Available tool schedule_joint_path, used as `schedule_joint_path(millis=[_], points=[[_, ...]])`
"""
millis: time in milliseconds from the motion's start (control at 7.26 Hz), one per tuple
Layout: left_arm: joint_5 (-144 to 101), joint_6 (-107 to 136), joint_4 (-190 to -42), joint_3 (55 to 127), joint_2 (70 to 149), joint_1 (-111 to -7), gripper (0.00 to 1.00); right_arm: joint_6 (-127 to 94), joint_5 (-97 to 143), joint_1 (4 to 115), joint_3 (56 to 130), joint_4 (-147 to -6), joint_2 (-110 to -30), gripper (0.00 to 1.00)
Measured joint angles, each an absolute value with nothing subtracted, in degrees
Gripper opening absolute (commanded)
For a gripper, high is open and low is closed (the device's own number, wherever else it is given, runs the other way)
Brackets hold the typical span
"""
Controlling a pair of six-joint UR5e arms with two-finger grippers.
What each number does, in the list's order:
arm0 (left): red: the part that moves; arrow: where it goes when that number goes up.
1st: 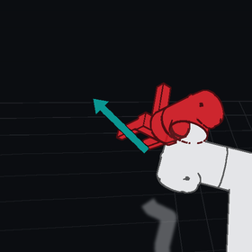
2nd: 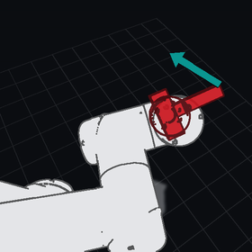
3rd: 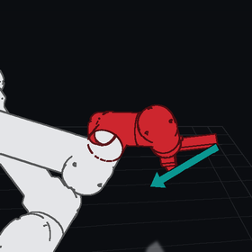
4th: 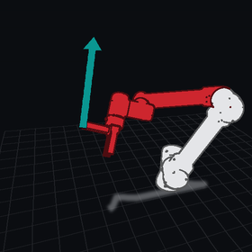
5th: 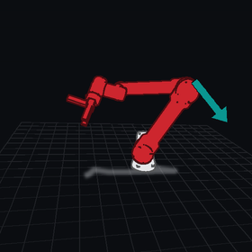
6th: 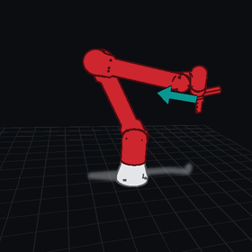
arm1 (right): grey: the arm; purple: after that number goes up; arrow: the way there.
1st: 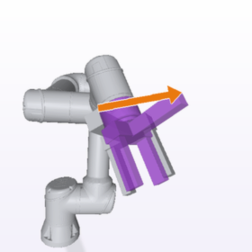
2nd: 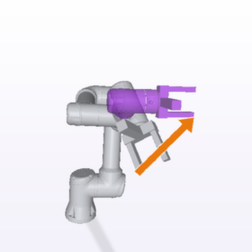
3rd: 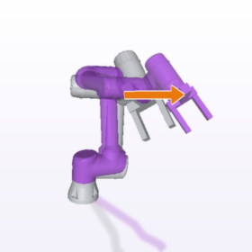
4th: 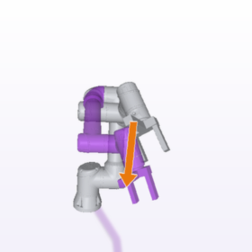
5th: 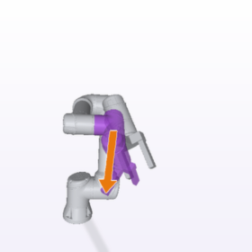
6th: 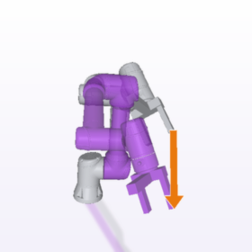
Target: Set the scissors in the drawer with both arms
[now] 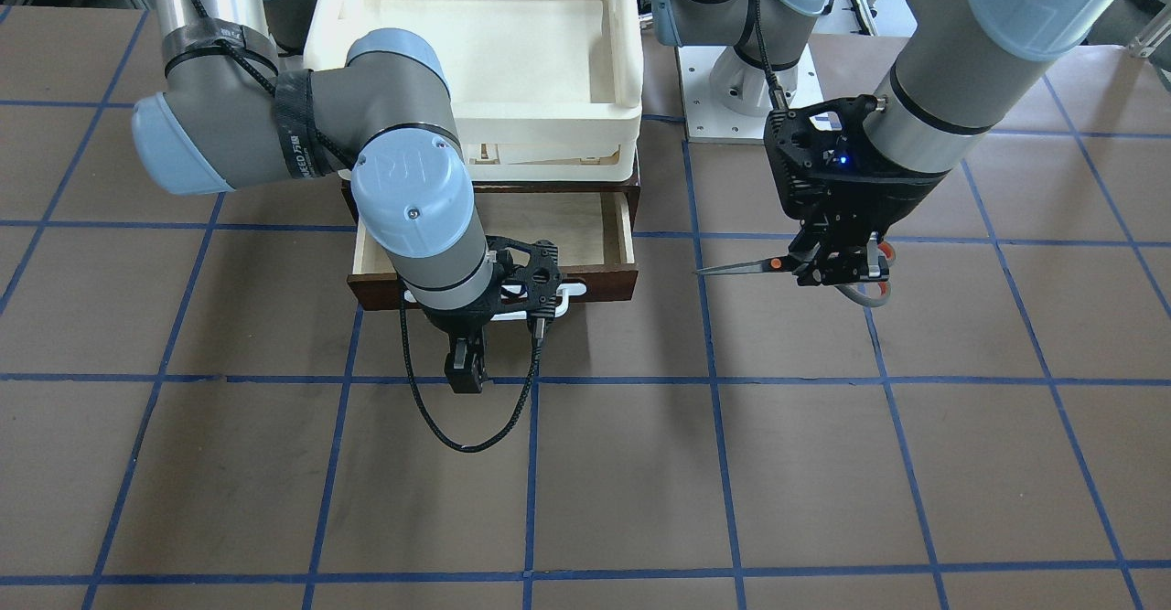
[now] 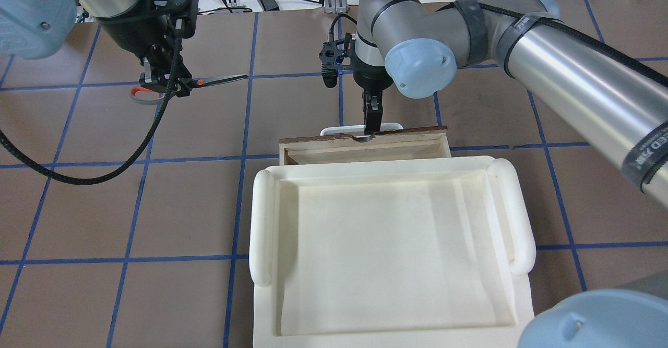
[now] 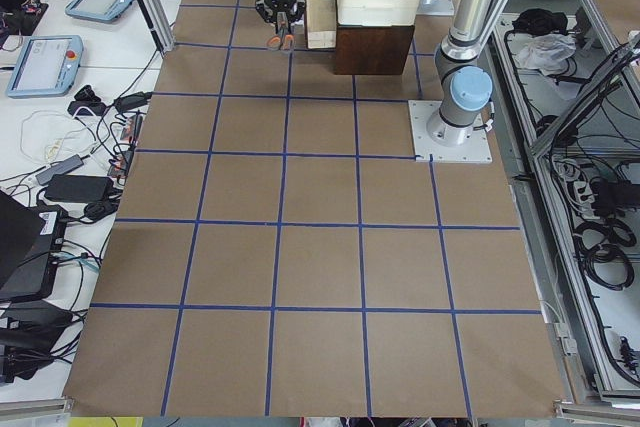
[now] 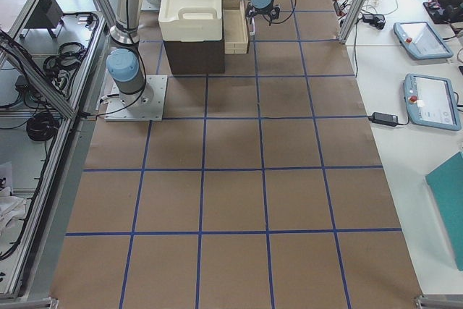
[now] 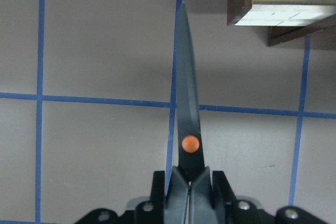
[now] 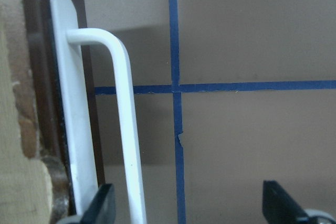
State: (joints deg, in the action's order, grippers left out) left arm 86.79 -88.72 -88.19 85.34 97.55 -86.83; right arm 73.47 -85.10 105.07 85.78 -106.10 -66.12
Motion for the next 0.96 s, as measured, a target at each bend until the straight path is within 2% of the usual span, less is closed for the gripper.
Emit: schedule_joint_path(millis=[964], points=[[86.6, -88.8, -87.8, 85.3, 98.2, -86.8, 0.01, 73.8, -85.1, 105.1, 83.6, -107.4, -62.5, 1.0]])
